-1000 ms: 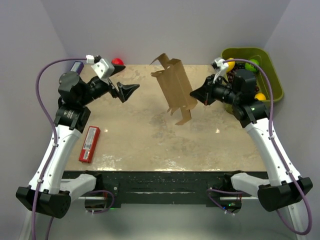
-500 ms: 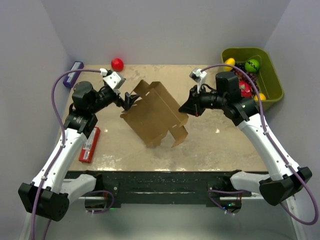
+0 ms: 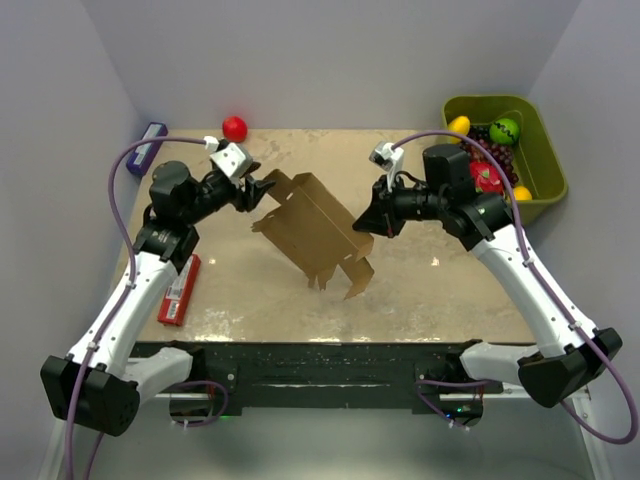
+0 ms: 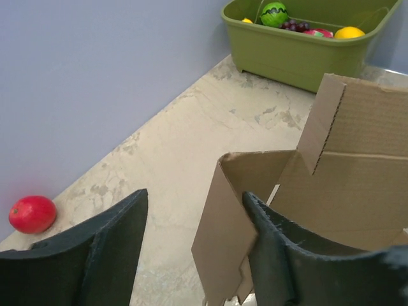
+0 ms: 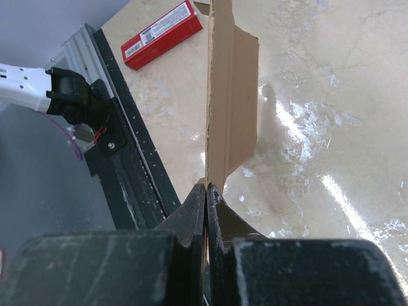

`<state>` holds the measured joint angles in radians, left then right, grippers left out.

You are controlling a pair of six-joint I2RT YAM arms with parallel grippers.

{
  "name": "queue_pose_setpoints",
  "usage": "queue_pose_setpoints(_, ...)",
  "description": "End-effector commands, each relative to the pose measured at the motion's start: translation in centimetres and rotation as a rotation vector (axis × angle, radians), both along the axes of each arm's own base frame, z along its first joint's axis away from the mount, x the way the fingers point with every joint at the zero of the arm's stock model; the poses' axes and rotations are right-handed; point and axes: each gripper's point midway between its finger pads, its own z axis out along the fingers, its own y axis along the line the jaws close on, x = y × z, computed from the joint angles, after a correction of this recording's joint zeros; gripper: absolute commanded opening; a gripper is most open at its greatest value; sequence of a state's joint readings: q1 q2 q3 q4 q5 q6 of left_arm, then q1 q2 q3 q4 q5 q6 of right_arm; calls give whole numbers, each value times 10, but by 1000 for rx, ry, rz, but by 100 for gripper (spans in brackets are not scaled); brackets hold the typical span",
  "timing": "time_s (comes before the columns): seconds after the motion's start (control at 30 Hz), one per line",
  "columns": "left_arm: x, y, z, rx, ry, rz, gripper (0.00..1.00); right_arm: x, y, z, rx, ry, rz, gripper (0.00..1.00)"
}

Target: Fold the paper box

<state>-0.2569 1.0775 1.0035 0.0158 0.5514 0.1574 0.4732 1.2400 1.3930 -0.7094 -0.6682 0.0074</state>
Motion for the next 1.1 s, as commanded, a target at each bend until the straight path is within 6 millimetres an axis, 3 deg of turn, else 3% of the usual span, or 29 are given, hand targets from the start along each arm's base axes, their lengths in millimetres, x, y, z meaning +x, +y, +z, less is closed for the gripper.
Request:
queue_pose_setpoints(0.0, -1, -7, 9, -15, -41, -35, 45, -5, -2, 18, 6, -70, 25, 0)
queue_pose_setpoints(0.2, -6, -16, 5, -8, -33, -71, 1, 11, -8, 14, -30, -75, -68, 0)
queue_pose_setpoints(0.23, -7, -17, 5, -8, -33, -74, 0, 16, -10, 13, -44, -87, -97, 0)
queue_pose_setpoints(0.33, -8, -18, 7, -23, -27, -75, 0, 26, -16, 14, -47, -56, -188, 14)
queue_pose_setpoints(0.37, -5, -15, 6, -38, -8, -42, 0, 32, -20, 15, -60, -67, -233, 23)
queue_pose_setpoints(0.4, -2, -14, 5, -48, 8, -26, 0, 36, -24, 17, -59, -65, -280, 49)
queue_pose_setpoints(0.43, 2, -11, 3, -56, 26, 2, 0, 41, -27, 20, -58, -72, -319, 60)
queue_pose_setpoints(0.5, 10, -4, -1, -82, 85, 76, 0, 54, -42, 24, -75, -87, -452, 79)
queue_pose_setpoints(0.6, 10, -5, -8, -126, 156, 88, 0, 64, -63, 28, -62, -108, -619, 92)
queue_pose_setpoints(0.63, 10, -4, -15, -135, 191, 97, 0, 67, -69, 41, -14, -142, -671, 93)
queue_pose_setpoints(0.67, 11, -5, -21, -158, 236, 101, 0, 66, -72, 34, -4, -132, -700, 94)
queue_pose_setpoints(0.73, 17, -3, -38, -176, 307, 108, 0, 72, -83, 45, 72, -143, -817, 95)
queue_pose_setpoints(0.8, 15, -8, -52, -226, 403, 73, 0, 66, -85, 51, 163, -118, -852, 95)
queue_pose_setpoints(0.83, 16, -5, -55, -244, 422, 69, 0, 66, -81, 61, 227, -122, -847, 95)
queue_pose_setpoints(0.9, 15, -9, -60, -268, 453, 36, 0, 59, -67, 58, 328, -66, -808, 95)
queue_pose_setpoints(0.93, 14, -9, -61, -266, 451, 36, 0, 58, -56, 69, 404, -70, -754, 95)
queue_pose_setpoints(0.97, 16, -8, -62, -256, 437, 45, 0, 58, -50, 58, 419, -35, -739, 95)
queue_pose_setpoints(1.03, 16, -4, -62, -243, 418, 59, 0, 59, -36, 63, 507, 13, -696, 95)
queue_pose_setpoints(1.07, 17, -2, -65, -228, 408, 72, 0, 57, -25, 54, 513, 54, -649, 95)
